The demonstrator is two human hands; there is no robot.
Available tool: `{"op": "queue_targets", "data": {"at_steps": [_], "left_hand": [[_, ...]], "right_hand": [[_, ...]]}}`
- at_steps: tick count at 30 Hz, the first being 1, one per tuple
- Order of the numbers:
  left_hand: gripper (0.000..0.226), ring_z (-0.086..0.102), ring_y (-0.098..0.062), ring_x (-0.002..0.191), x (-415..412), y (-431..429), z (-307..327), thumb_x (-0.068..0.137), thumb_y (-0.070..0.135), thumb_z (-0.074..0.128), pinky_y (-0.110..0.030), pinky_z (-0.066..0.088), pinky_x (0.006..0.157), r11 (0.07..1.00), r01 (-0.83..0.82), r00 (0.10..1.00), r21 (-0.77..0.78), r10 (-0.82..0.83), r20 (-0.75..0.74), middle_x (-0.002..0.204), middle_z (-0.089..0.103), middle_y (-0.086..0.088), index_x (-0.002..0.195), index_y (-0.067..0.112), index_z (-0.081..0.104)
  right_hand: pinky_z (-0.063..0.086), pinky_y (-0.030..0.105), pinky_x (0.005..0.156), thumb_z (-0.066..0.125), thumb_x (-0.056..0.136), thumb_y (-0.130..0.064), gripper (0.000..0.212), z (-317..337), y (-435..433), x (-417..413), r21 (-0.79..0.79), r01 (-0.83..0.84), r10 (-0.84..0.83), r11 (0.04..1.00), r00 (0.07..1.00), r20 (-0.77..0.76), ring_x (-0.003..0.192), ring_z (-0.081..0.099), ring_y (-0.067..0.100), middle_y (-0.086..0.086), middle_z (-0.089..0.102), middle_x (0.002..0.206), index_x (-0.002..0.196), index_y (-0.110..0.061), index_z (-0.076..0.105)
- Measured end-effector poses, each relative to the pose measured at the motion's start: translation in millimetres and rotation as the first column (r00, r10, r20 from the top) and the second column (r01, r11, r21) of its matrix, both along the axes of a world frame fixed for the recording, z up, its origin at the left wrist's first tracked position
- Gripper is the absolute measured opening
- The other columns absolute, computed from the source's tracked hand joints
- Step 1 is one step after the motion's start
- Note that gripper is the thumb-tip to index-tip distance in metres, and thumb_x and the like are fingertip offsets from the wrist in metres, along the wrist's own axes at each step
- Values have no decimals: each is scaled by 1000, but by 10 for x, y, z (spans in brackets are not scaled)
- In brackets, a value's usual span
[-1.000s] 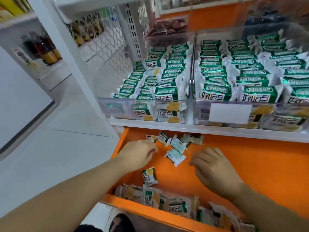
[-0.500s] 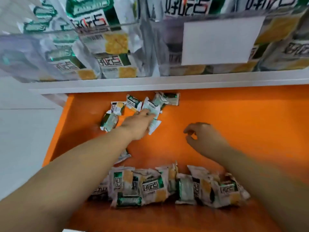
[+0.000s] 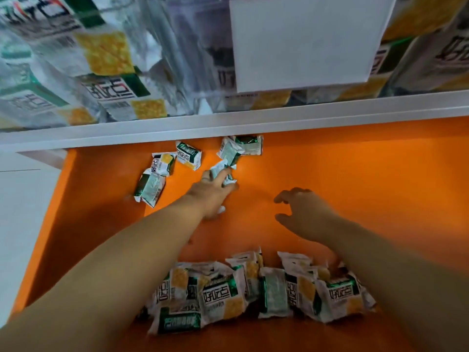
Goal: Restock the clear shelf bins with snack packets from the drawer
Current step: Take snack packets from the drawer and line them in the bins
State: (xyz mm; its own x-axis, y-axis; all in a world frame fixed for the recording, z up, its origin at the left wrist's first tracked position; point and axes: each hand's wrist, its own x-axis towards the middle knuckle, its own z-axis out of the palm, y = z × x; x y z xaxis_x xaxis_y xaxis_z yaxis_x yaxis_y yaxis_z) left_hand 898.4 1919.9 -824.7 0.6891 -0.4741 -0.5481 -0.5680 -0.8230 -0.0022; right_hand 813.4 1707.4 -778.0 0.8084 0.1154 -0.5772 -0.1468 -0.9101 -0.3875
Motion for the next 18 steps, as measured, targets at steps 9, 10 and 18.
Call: {"op": "queue_targets", "data": {"at_steps": [9, 10, 18], "left_hand": [[39, 63, -7, 77, -243, 180, 84, 99, 39, 37, -25, 43, 61, 984, -4, 991, -177, -20, -135, 143, 23, -8, 137, 42, 29], [41, 60, -5, 80, -275, 158, 149, 99, 28, 40, -26, 43, 60, 985, -23, 984, -172, -8, -179, 140, 25, -8, 137, 38, 29], [51, 45, -8, 87, -614, 21, 821, 82, 9, 63, -20, 37, 62, 959, -47, 976, -279, -15, -218, 128, 26, 10, 128, 17, 43]], "right_hand": [[46, 41, 95, 49, 98, -37, 42, 47, -3, -17, 46, -47, 49, 998, 998, -42, 120, 48, 25, 4, 45, 138, 138, -25, 42], [47, 41, 95, 49, 98, -37, 44, 50, 2, -23, 58, -53, 56, 997, 997, -56, 118, 50, 25, 4, 44, 139, 139, -25, 41], [41, 41, 102, 56, 97, -23, 74, 378, 118, -58, 238, -73, 81, 969, 996, -24, 132, 42, 28, 9, 29, 154, 152, -27, 8]]}}
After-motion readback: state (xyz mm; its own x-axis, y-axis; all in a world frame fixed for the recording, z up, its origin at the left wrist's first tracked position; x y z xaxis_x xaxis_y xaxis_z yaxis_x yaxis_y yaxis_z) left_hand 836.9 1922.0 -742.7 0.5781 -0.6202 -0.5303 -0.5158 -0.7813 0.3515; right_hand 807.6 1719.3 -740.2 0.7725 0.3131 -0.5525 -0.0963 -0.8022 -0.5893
